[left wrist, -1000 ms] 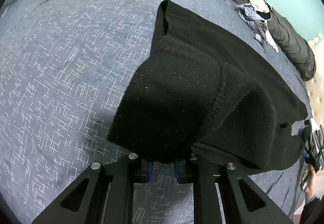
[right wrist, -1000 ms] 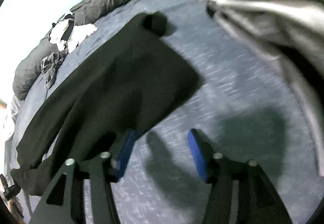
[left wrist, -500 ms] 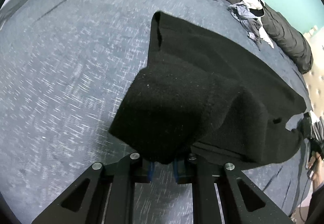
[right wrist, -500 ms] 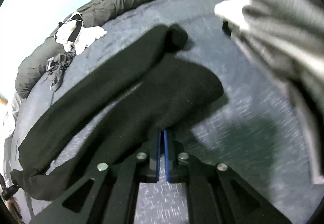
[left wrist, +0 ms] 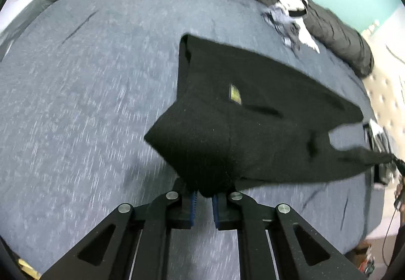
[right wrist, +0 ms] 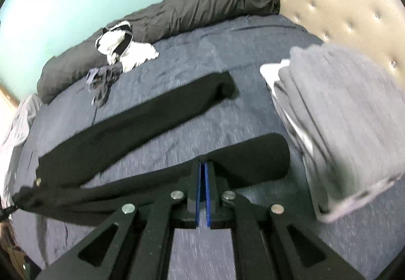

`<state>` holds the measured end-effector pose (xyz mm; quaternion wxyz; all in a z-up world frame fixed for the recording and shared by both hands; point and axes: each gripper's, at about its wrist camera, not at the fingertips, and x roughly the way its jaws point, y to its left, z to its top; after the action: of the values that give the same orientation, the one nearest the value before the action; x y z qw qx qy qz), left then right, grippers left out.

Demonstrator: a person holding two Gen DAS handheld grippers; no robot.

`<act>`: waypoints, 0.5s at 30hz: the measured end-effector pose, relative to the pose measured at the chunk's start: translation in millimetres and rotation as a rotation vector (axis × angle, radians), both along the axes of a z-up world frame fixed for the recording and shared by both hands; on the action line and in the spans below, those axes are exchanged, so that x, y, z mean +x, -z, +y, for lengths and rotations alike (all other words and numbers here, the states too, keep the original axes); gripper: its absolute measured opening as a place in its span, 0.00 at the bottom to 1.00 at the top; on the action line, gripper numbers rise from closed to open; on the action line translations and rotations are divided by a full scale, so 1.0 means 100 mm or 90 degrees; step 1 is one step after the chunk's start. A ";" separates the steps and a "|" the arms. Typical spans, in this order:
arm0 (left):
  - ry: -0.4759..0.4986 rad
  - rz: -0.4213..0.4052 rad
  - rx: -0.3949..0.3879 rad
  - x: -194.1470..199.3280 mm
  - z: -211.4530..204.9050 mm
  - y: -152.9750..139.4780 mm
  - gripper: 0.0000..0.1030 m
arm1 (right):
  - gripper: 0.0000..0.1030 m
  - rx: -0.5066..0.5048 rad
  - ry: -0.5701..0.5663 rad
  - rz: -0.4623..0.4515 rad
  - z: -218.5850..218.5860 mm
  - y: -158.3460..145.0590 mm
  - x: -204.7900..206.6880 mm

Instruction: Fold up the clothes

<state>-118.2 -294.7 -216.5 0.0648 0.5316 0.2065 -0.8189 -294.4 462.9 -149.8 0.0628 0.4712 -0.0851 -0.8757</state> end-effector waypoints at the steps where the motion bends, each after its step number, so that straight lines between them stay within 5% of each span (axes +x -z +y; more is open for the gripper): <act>1: 0.000 -0.002 0.007 0.09 0.00 0.01 0.05 | 0.02 -0.001 0.000 -0.012 0.02 0.07 0.07; 11: -0.038 -0.013 0.065 0.64 -0.03 0.45 0.00 | 0.02 0.006 0.003 -0.085 0.08 0.80 0.46; 13: -0.035 -0.010 0.073 0.65 -0.02 0.49 0.02 | 0.02 0.014 -0.003 -0.089 0.08 0.88 0.49; 15: -0.041 -0.006 0.075 0.61 -0.02 0.52 0.15 | 0.02 0.021 -0.007 -0.092 0.08 0.94 0.51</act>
<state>-57.3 -296.9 -268.8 0.0607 0.5316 0.2712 -0.8001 -243.0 471.3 -243.8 0.0538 0.5344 -0.0721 -0.8405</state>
